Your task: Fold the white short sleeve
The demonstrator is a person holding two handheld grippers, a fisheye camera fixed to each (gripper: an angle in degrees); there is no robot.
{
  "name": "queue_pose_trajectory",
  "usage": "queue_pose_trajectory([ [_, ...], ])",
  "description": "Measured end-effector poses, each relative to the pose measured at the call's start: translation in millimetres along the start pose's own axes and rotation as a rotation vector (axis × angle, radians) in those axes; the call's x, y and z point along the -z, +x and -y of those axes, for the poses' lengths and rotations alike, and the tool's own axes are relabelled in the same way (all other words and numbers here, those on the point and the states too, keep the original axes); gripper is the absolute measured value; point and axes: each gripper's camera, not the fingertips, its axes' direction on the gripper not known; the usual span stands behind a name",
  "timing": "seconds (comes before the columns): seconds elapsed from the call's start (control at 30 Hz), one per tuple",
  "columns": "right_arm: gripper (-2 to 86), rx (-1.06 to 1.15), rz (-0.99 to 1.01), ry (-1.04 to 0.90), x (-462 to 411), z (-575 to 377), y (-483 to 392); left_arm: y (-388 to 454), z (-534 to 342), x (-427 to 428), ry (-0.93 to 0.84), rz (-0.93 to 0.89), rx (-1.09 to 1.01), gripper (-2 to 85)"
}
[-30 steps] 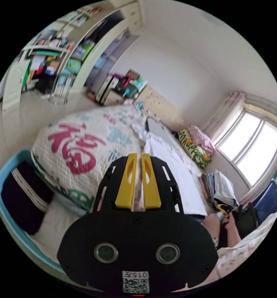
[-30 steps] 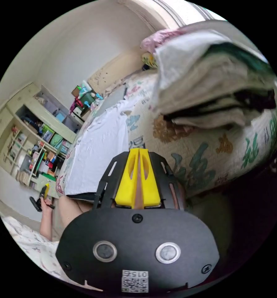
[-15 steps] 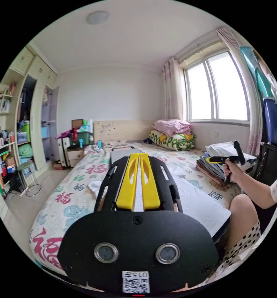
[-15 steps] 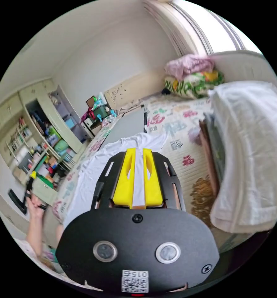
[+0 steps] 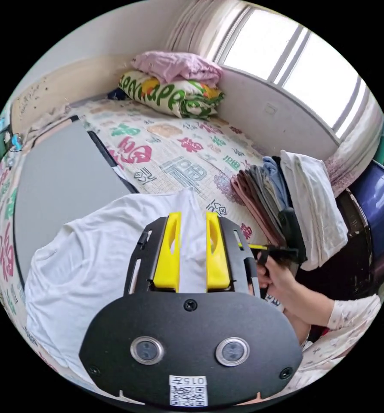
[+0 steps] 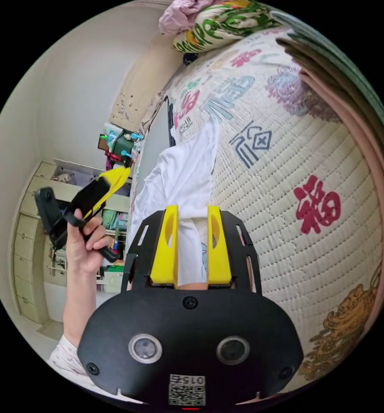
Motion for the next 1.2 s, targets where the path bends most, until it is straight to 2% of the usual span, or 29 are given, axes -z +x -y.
queue_pose_trajectory([
  [0.17, 6.3, -0.058, 0.072, 0.036, -1.2, 21.5, 23.2, 3.6, 118.9, -77.4, -0.058, -0.070, 0.042, 10.8],
  [0.23, 4.9, -0.067, 0.083, 0.034, -3.3, 28.4, 28.2, 6.5, 149.1, -99.8, -0.113, -0.017, 0.029, 11.0],
  [0.27, 3.6, -0.062, 0.071, 0.033, -5.4, 32.3, 28.9, 6.1, 165.9, -112.9, -0.164, 0.066, 0.019, 10.7],
  [0.37, 1.1, -0.032, 0.033, 0.033, -11.6, 39.5, 27.0, -4.5, 193.9, -128.4, -0.226, 0.200, 0.018, 9.2],
  [0.5, 0.0, 0.011, 0.019, 0.028, -21.8, 45.7, 25.5, -23.7, 211.3, -123.0, -0.207, 0.198, 0.048, 5.0],
  [0.57, -0.3, 0.034, 0.000, 0.033, -28.5, 45.7, 23.9, -39.4, 217.9, -108.8, -0.177, 0.132, 0.075, 2.2],
  [0.73, -0.5, 0.106, -0.067, 0.079, -39.4, 34.8, 9.4, -72.7, 209.2, -45.0, -0.016, 0.010, 0.115, 0.0],
  [0.97, -0.5, 0.390, -0.068, 0.217, -32.3, -6.2, -45.0, -123.1, 148.2, 103.6, 0.165, 0.073, 0.074, -0.3],
  [1.2, 0.1, 0.627, -0.089, -0.130, -95.1, -39.0, -67.5, -175.0, 42.5, 154.9, 0.082, 0.116, 0.134, 0.5],
])
